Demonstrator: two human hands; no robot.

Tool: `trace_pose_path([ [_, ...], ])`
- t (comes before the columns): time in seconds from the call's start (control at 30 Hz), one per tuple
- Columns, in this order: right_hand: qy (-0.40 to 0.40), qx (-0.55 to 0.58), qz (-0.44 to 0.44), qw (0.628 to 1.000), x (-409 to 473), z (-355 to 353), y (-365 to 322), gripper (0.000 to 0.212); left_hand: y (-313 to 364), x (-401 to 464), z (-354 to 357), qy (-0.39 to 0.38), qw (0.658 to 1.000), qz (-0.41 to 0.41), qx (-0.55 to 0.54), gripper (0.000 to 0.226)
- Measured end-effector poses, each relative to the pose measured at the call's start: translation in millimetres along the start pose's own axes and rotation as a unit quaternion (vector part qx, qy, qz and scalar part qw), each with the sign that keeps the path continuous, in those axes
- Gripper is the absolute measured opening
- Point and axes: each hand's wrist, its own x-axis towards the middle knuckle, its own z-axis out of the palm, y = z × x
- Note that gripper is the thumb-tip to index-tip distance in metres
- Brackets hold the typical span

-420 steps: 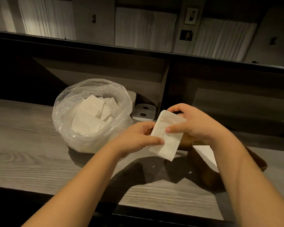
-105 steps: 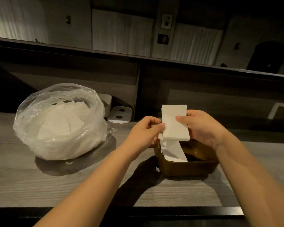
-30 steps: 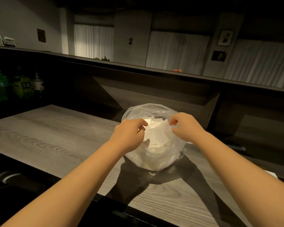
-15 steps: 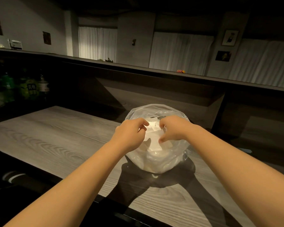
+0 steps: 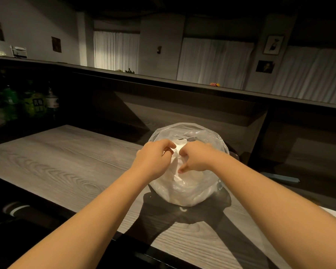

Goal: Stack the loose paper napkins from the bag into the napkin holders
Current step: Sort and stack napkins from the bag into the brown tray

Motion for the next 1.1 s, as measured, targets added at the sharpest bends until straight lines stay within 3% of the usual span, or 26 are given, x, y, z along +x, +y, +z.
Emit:
trace_pose_path([
  [0.13, -0.005, 0.052, -0.008, 0.999, -1, -4, 2, 0.032, -1, 0, -2, 0.02, 1.0, 0.015, -0.017, 0.029],
  [0.23, 0.044, 0.145, -0.004, 0.988, -5, -12, 10, 0.033, 0, 1, -5, 0.066, 0.996, 0.032, -0.049, 0.029],
  [0.3, 0.118, 0.242, 0.01, 0.963, -9, -21, 19, 0.039, 0, 1, -7, 0.119, 0.988, 0.044, -0.084, 0.028],
  [0.43, 0.21, 0.432, 0.022, 0.877, -20, -37, 40, 0.022, 9, 1, -12, 0.187, 0.963, 0.029, -0.19, 0.032],
  [0.6, 0.256, 0.568, 0.007, 0.782, -39, -41, 54, 0.032, 37, 5, -1, 0.098, 0.91, -0.067, -0.397, 0.021],
  [0.7, 0.264, 0.618, 0.015, 0.74, -55, -30, 60, 0.034, 65, 2, 14, 0.049, 0.876, -0.088, -0.472, 0.029],
  [0.8, 0.267, 0.672, 0.018, 0.691, -78, -17, 64, 0.03, 90, -5, 29, -0.034, 0.81, -0.101, -0.577, 0.035],
  [0.83, 0.262, 0.677, 0.025, 0.688, -85, -11, 66, 0.029, 95, -7, 34, -0.062, 0.793, -0.113, -0.595, 0.036],
  [0.9, 0.252, 0.649, 0.046, 0.716, -101, 4, 70, 0.028, 104, -11, 48, -0.096, 0.774, -0.145, -0.609, 0.036],
  [0.97, 0.251, 0.616, 0.076, 0.743, -114, 19, 75, 0.027, 112, -12, 65, -0.109, 0.777, -0.158, -0.599, 0.038],
  [1.1, 0.27, 0.631, 0.185, 0.703, -131, 49, 88, 0.027, 134, -17, 103, -0.066, 0.779, -0.197, -0.592, 0.018],
])
